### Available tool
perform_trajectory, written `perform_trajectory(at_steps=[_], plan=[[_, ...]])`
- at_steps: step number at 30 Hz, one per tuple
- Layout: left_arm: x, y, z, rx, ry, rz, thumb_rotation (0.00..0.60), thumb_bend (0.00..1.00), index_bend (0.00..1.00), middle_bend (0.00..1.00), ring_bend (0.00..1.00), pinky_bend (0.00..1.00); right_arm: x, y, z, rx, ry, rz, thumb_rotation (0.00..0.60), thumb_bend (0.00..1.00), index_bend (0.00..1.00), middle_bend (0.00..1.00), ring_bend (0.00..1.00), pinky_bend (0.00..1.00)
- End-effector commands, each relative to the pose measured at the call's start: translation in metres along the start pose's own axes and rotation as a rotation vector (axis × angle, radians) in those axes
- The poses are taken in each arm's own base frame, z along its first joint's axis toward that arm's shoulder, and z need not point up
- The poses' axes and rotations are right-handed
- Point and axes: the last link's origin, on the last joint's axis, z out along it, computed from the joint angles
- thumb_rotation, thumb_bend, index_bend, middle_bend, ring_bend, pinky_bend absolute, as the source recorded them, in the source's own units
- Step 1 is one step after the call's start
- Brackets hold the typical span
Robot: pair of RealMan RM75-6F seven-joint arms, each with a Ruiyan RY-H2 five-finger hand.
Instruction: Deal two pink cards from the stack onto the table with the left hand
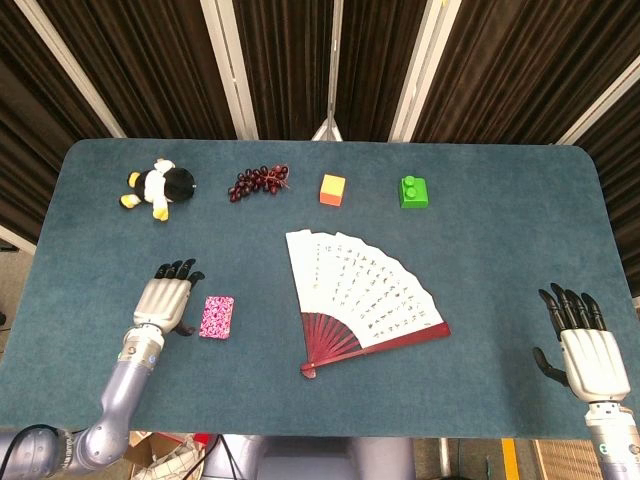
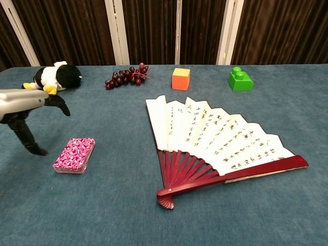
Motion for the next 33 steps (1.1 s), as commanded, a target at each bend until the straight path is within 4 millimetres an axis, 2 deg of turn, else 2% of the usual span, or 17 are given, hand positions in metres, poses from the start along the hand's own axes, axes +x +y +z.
perform_trajectory(at_steps=[1, 10, 27, 33], plan=[[-0.007, 0.009, 0.003, -0.004, -0.026, 0.021, 0.600, 0.07, 0.20, 0.00, 0.00, 0.05, 0.000, 0.000, 0.000, 0.001, 0.000, 0.000, 0.600, 0.37, 0.00, 0.00, 0.00, 0.05], [-0.020, 0.016, 0.005, 0.006, -0.057, 0.039, 0.600, 0.07, 0.19, 0.00, 0.00, 0.05, 0.000, 0.000, 0.000, 0.001, 0.000, 0.003, 0.600, 0.37, 0.00, 0.00, 0.00, 0.05], [-0.028, 0.030, 0.013, -0.012, -0.071, 0.026, 0.600, 0.10, 0.22, 0.00, 0.00, 0.05, 0.000, 0.000, 0.000, 0.000, -0.001, 0.007, 0.600, 0.37, 0.00, 0.00, 0.00, 0.05], [-0.030, 0.032, 0.013, -0.014, -0.074, 0.023, 0.600, 0.18, 0.29, 0.00, 0.00, 0.06, 0.000, 0.000, 0.000, 0.000, -0.001, 0.007, 0.600, 0.37, 0.00, 0.00, 0.00, 0.05]])
